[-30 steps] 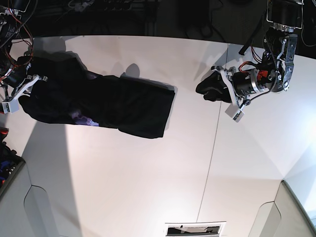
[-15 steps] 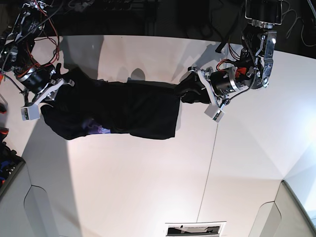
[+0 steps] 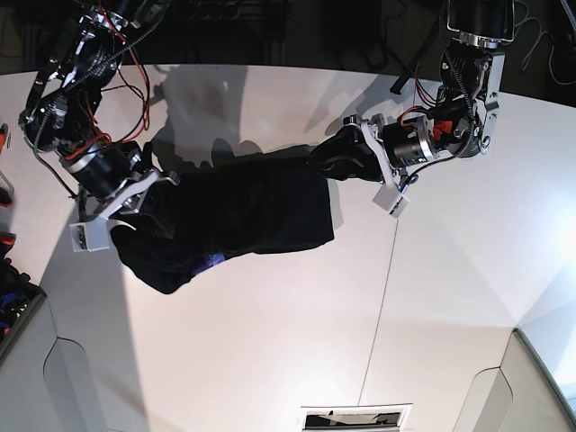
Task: Layout the t-shirt on the table in an organized manner, then fold the t-shirt properly
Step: 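Grasp the folded bundle with both grippers and fold it again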
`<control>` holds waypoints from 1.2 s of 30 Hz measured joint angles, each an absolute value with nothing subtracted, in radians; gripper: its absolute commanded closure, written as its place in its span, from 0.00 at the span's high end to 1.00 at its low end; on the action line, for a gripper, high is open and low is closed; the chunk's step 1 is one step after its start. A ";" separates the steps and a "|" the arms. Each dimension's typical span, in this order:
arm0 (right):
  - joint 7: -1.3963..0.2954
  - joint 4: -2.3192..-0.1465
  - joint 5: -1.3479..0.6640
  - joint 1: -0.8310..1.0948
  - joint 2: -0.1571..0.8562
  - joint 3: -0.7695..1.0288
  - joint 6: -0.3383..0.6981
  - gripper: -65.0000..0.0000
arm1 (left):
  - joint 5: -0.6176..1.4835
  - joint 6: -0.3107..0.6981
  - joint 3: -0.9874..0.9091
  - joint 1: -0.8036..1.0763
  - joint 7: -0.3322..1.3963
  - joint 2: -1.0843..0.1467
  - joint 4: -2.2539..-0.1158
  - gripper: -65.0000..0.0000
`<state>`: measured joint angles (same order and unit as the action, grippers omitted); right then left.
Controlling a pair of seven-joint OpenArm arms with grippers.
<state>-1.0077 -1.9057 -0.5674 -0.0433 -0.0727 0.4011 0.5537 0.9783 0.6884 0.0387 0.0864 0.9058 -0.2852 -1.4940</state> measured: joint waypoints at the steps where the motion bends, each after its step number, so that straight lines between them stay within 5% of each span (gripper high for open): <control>1: -1.007 -1.906 -0.532 -0.060 -0.081 0.365 0.554 0.00 | 0.986 0.689 0.039 0.086 0.906 -0.285 -1.494 0.45; 8: -0.964 -1.906 -0.317 -0.076 -0.115 0.062 0.554 0.00 | 0.993 0.689 0.039 0.107 0.912 -0.285 -1.494 0.45; 9: -0.949 -1.906 -0.287 -0.077 -0.115 0.016 0.554 0.06 | 0.993 0.689 0.039 0.108 0.913 -0.285 -1.494 0.45; 11: -0.926 -1.906 -0.229 -0.080 -0.114 -0.078 0.528 0.46 | 0.994 0.688 0.039 0.108 0.913 -0.285 -1.494 0.45; 13: -0.919 -1.905 -0.170 -0.080 -0.115 -0.157 0.475 0.70 | 0.994 0.688 0.039 0.108 0.913 -0.285 -1.494 0.45; 24: -0.890 -1.905 -0.144 -0.083 -0.145 -0.382 0.502 0.69 | 1.135 0.689 0.014 0.113 1.011 -0.317 -1.500 0.45; 26: -0.891 -1.905 -0.089 -0.097 -0.142 -0.373 0.496 0.68 | 1.144 0.689 -0.020 0.116 1.020 -0.347 -1.522 0.38; 28: -0.870 -1.905 -0.022 -0.123 -0.141 -0.345 0.469 0.52 | 1.145 0.689 -0.068 0.116 1.023 -0.381 -1.554 0.28; 30: -0.855 -1.905 0.011 -0.146 -0.141 -0.305 0.462 0.12 | 1.198 0.689 -0.098 0.117 1.063 -0.420 -1.605 0.24; 31: -0.854 -1.905 0.015 -0.154 -0.141 -0.282 0.454 0.00 | 1.224 0.688 -0.099 0.120 1.084 -0.437 -1.641 0.24; 36: -0.843 -1.905 0.013 -0.217 -0.142 -0.150 0.324 0.00 | 1.185 0.692 -0.033 0.153 1.050 -0.452 -1.851 0.24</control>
